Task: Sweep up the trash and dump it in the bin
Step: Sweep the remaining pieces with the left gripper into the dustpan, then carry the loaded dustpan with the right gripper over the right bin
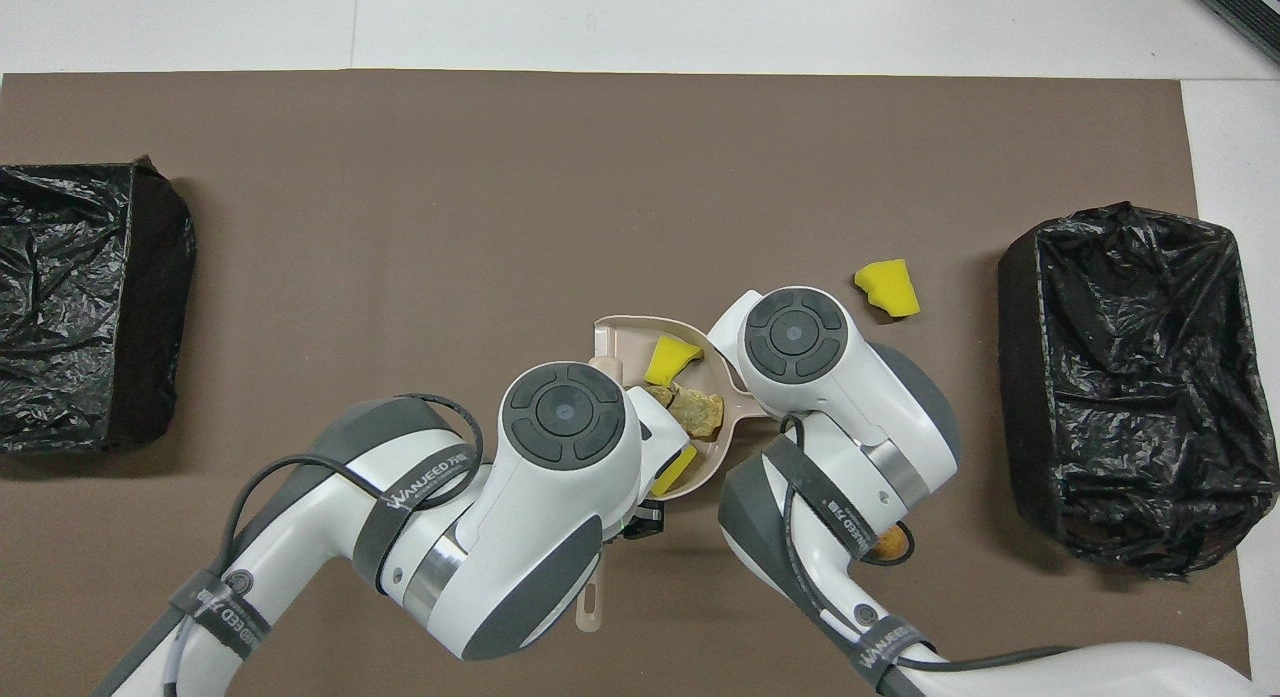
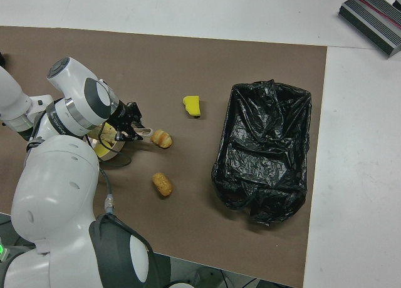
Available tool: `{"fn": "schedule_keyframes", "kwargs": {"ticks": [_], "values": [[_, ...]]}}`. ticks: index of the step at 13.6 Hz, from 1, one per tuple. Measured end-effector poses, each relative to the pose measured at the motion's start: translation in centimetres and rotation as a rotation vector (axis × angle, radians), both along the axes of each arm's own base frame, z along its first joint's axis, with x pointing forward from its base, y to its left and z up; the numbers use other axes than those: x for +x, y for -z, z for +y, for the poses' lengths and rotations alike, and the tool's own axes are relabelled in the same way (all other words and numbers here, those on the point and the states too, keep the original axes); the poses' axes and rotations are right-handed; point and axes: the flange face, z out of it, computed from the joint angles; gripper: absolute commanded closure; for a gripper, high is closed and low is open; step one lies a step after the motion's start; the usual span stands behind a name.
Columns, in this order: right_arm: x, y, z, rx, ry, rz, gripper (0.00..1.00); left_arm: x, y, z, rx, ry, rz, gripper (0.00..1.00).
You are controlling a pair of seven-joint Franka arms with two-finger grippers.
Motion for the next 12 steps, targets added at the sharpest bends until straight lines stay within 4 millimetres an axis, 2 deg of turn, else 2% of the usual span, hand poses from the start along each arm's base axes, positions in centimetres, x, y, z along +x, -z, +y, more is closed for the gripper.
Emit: {"fn": "schedule_keyframes", "kwargs": {"ticks": [5, 7, 9, 12], "values": [[0.0, 0.1, -0.1, 0.001, 0.001, 0.0, 1.0, -0.8, -0.3, 0.0, 0.021, -0.001, 0.009, 1.0], [0.1, 0.1, -0.4, 0.002, 0.007, 0.0, 1.0, -0.9, -1.3, 0.5, 0.038, -0.014, 0.006, 1.0], [0.5, 0.1, -0.9, 0.014, 0.016, -0.013, 1.0, -0.5, -3.5, 2.5, 0.064, -0.052, -0.01, 1.0], [2.1, -0.3, -2.9, 0.116, -0.01, -0.017, 1.0, 1.5, -6.8, 8.1, 0.097, -0.157, -0.02, 1.0]]}}
